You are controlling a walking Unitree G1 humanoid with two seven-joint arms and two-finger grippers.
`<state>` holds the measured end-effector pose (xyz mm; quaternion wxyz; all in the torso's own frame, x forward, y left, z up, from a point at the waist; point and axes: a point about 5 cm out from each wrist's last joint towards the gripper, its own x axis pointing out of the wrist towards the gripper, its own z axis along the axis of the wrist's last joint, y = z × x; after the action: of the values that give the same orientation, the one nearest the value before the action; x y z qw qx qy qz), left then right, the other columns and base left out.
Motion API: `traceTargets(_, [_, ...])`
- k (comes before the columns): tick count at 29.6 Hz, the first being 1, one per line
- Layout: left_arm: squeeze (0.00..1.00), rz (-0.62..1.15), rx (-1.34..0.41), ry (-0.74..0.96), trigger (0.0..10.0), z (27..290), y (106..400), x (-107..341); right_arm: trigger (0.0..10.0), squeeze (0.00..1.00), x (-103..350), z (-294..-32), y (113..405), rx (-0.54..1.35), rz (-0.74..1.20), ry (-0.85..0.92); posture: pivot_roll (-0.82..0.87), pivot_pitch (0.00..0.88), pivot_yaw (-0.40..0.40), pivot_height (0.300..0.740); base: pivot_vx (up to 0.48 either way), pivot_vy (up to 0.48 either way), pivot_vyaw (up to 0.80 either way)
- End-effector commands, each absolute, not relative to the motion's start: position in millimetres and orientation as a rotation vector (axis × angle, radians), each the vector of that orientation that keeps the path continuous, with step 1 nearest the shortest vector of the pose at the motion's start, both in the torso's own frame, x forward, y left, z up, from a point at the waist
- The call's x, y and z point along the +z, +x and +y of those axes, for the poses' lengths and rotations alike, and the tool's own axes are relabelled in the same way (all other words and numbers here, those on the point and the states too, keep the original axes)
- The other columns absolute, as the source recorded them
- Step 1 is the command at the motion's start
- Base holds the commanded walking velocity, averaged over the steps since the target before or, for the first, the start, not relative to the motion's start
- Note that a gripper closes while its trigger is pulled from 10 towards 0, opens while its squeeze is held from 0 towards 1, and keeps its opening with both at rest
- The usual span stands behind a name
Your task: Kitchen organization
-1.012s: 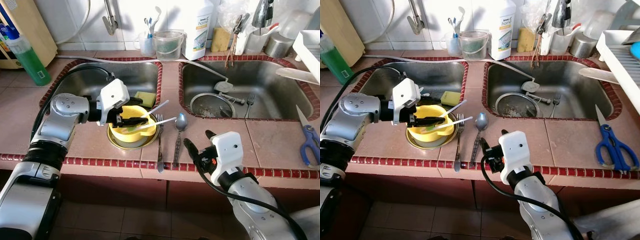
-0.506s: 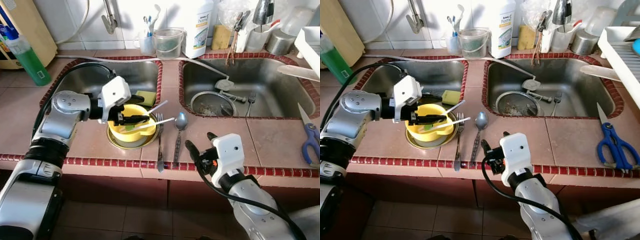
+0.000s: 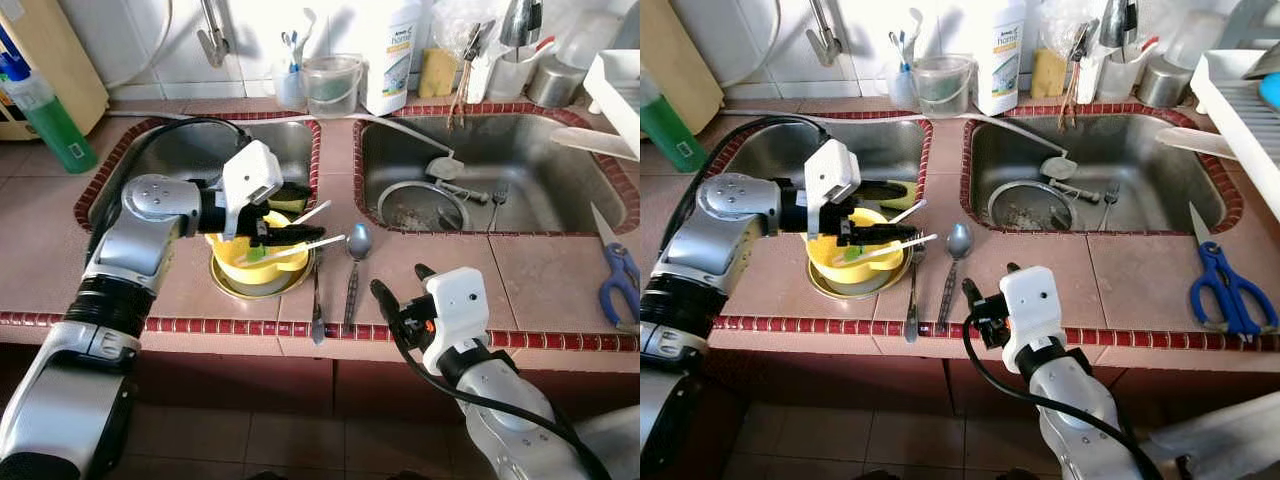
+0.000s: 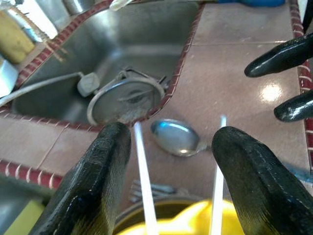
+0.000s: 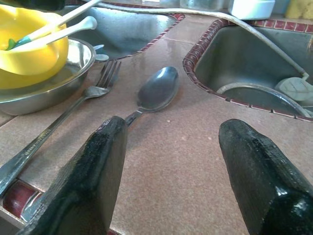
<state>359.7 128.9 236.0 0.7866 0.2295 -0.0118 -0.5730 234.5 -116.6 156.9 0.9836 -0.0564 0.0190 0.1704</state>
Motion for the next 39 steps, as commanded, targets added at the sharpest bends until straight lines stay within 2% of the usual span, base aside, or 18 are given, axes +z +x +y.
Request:
traceTargets(1, [0.00, -0.018, -1.240, 0.501, 10.0, 129, 358, 235, 10.0, 0.00, 159, -115, 233, 0.349, 0.026, -0.114, -0.12, 0.137, 0.101, 0.703, 0.000, 0.000, 0.00])
traceTargets(9, [0.00, 0.010, -1.232, 0.474, 10.0, 119, 360, 227, 10.0, 0.00, 160, -114, 232, 0.338, 0.024, -0.109, -0.14, 0.145, 0.115, 0.703, 0.000, 0.000, 0.00])
traceTargets(19, [0.00, 0.041, -1.142, 0.416, 10.0, 112, 372, 228, 10.0, 0.00, 160, -115, 229, 0.318, 0.024, -0.103, -0.15, 0.154, 0.125, 0.703, 0.000, 0.000, 0.00])
traceTargets(32, [0.00, 0.044, -1.094, 0.382, 10.0, 117, 378, 234, 10.0, 0.00, 159, -114, 229, 0.320, 0.027, -0.099, -0.14, 0.153, 0.120, 0.703, 0.000, 0.000, 0.00])
traceTargets(39, [0.00, 0.013, -1.043, 0.294, 10.0, 125, 384, 249, 10.0, 0.00, 158, -114, 229, 0.326, 0.026, -0.100, -0.14, 0.148, 0.115, 0.703, 0.000, 0.000, 0.00])
